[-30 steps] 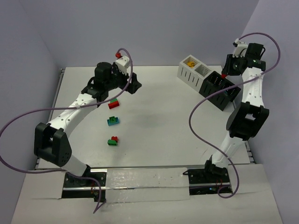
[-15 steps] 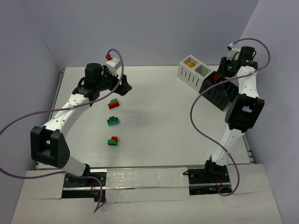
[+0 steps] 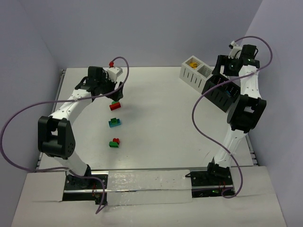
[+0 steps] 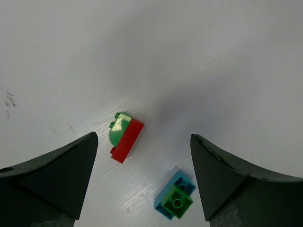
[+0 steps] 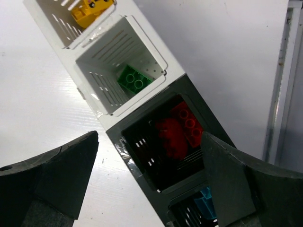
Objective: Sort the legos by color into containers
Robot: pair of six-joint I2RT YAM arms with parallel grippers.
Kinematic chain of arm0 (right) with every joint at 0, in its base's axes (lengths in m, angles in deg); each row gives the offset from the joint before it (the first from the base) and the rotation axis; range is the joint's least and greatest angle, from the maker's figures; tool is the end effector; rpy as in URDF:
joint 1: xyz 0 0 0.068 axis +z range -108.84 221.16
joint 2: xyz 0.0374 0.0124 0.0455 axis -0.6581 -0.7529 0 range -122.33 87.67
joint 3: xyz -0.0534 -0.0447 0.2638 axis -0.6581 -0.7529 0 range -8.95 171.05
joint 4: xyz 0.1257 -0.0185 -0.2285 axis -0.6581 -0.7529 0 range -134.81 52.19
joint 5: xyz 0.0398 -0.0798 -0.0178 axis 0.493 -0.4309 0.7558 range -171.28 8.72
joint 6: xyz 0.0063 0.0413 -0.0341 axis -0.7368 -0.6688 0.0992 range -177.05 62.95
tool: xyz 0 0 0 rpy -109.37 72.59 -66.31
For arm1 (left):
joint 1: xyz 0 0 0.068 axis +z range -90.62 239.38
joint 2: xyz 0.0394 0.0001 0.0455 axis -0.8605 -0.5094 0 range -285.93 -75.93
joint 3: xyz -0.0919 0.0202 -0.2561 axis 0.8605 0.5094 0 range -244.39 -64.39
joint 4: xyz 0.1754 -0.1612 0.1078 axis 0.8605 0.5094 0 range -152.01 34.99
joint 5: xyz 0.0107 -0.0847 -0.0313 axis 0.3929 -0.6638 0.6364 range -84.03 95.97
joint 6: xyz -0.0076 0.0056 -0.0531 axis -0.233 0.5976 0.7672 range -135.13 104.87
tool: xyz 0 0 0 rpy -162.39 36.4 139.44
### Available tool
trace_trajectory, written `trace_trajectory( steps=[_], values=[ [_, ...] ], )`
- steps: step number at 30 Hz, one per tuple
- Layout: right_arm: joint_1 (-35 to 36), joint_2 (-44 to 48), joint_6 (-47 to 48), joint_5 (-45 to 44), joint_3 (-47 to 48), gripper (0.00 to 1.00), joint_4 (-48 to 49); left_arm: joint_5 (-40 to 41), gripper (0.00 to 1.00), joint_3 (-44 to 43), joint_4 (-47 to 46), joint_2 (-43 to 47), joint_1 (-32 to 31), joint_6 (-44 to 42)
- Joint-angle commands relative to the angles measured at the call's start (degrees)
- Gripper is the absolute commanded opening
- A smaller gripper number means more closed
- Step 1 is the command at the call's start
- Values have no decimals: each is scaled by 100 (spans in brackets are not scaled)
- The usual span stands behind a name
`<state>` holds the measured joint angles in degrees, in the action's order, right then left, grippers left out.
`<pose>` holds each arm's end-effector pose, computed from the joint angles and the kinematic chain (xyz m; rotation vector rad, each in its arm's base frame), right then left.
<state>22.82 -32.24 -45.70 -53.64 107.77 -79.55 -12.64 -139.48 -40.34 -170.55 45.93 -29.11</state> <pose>0.4555 -0.1334 0.3142 -0.0924 2.2616 0.2961 0.3605 -0.0978 0.2803 0.7004 2.1604 -0.3662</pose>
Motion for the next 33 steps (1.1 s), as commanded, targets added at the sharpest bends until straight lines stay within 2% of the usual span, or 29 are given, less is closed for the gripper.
trace_trajectory(
  steps=[1, 9, 19, 33],
  values=[
    [197, 790, -15, 56, 270, 96, 76, 365, 87, -727, 768, -555, 51, -840],
    [582, 1289, -5, 14, 199, 99, 43, 718, 80, -1467, 1486, -1599, 73, -1235],
    [869, 1408, 25, -13, 87, 100, -11, 458, 82, -1002, 1638, -1548, 336, -1435],
    [1020, 1321, 24, -30, 111, 100, -41, -81, 64, -301, 1012, -1575, 377, -1765]
  ],
)
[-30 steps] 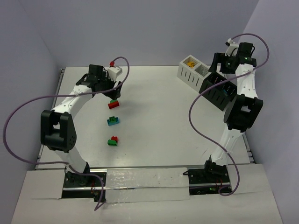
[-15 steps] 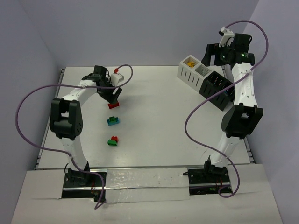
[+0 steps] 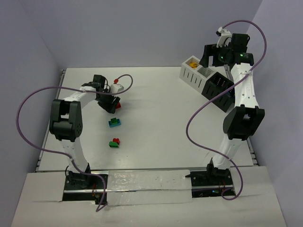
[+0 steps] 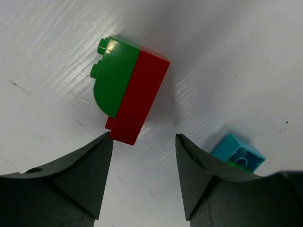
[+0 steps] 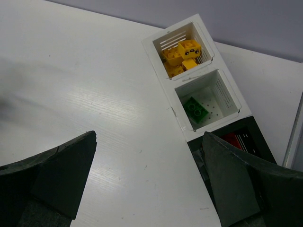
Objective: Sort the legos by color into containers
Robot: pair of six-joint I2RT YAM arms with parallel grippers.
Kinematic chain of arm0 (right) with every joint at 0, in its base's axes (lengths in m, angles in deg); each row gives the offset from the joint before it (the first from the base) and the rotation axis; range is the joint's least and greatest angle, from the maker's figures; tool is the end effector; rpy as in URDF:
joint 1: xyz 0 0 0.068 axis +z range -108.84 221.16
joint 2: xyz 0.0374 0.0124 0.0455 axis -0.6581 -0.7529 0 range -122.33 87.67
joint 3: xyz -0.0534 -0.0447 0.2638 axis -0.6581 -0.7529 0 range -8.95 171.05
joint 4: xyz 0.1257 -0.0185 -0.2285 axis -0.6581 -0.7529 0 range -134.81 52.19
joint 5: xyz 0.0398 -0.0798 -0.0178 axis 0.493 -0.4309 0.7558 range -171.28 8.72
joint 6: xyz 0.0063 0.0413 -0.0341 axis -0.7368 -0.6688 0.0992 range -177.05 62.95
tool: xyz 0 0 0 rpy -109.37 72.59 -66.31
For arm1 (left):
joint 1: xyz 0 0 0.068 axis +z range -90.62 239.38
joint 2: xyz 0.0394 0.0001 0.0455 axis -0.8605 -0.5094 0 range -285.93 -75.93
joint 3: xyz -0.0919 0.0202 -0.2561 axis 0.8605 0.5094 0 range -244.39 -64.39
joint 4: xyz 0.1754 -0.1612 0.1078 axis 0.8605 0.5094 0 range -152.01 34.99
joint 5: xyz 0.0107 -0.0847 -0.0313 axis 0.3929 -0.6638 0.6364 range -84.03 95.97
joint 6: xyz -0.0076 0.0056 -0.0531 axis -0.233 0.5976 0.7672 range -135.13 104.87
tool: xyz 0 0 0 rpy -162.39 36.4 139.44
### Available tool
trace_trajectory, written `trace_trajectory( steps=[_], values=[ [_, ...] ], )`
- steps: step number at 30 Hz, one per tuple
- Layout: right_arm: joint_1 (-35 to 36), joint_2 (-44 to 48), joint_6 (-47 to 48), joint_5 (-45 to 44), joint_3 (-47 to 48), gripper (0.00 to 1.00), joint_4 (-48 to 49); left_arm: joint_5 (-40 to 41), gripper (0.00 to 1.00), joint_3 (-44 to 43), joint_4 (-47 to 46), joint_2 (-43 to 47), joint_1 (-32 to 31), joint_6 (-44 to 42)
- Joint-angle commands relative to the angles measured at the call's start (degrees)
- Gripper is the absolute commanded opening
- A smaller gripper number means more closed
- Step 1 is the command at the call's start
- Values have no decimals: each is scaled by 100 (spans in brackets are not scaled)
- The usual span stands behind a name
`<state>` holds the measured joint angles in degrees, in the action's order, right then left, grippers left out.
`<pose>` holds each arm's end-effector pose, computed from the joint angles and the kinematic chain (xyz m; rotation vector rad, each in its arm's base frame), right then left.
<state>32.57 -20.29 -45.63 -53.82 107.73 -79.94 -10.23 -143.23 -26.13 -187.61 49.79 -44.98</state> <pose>0.4204 -0.0468 0.4031 -0.3247 2.0703 0.3057 0.3880 -0.0755 0.1755 0.9839 2.5302 -0.2905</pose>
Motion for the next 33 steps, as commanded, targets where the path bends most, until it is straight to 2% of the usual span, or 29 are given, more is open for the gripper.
trace_trajectory(
  steps=[1, 9, 16, 20, 23, 30, 33],
  values=[
    [54, 134, 18, -9, 88, 100, -1, -335, 64, 72, -470, 85, -8, -188],
    [73, 197, 23, 31, 4, 100, -6, -244, 62, 0, -948, -166, -8, -130],
    [72, 202, 37, 35, 4, 100, -15, -307, 51, -109, -954, -312, -8, -200],
    [86, 195, 27, 75, -5, 100, -32, -293, 55, -35, -1066, -311, -8, -214],
    [110, 204, 36, 75, -23, 100, -32, -313, 49, 39, -1119, -261, -8, -299],
    [179, 204, -29, 128, -73, 100, 0, -691, 24, 153, -1143, -18, -8, -568],
    [276, 342, -299, 307, -315, 100, 116, -874, 19, 348, -1275, 255, -5, -707]
  ],
)
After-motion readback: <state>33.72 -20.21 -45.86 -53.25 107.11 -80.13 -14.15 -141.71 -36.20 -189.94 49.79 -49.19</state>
